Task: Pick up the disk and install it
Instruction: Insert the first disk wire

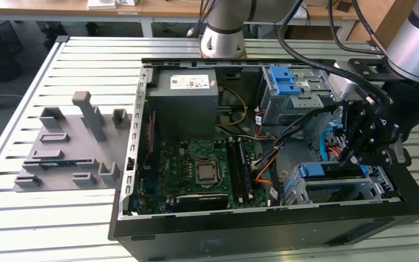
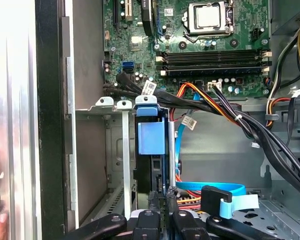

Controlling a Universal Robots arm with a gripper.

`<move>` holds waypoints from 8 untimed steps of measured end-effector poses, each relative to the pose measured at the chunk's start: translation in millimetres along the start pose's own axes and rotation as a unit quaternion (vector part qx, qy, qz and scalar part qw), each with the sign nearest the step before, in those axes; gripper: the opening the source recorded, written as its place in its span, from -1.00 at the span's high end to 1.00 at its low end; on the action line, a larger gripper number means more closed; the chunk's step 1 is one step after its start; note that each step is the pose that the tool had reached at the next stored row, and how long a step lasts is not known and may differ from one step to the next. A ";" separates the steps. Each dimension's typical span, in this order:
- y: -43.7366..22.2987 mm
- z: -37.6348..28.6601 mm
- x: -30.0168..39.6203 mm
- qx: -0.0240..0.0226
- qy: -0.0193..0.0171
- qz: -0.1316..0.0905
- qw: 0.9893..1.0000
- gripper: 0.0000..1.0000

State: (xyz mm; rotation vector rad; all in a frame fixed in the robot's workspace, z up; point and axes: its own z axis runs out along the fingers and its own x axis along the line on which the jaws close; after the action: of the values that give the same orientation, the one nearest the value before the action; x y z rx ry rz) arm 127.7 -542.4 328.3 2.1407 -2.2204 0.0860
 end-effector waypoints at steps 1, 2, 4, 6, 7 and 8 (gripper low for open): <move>0.0 0.0 0.0 0.000 0.000 0.000 1.000 0.67; 0.0 0.0 0.0 0.000 0.000 0.000 1.000 0.67; 0.0 0.1 0.0 0.000 0.000 0.000 1.000 0.67; 0.0 0.2 0.0 0.000 0.000 0.000 1.000 0.67; 0.0 0.1 0.0 0.000 0.000 0.000 1.000 0.65; 0.0 -0.1 0.0 0.000 0.000 0.000 1.000 0.65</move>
State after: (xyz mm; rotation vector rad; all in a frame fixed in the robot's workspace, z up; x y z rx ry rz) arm 127.7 -542.4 328.4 2.1411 -2.2209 0.0851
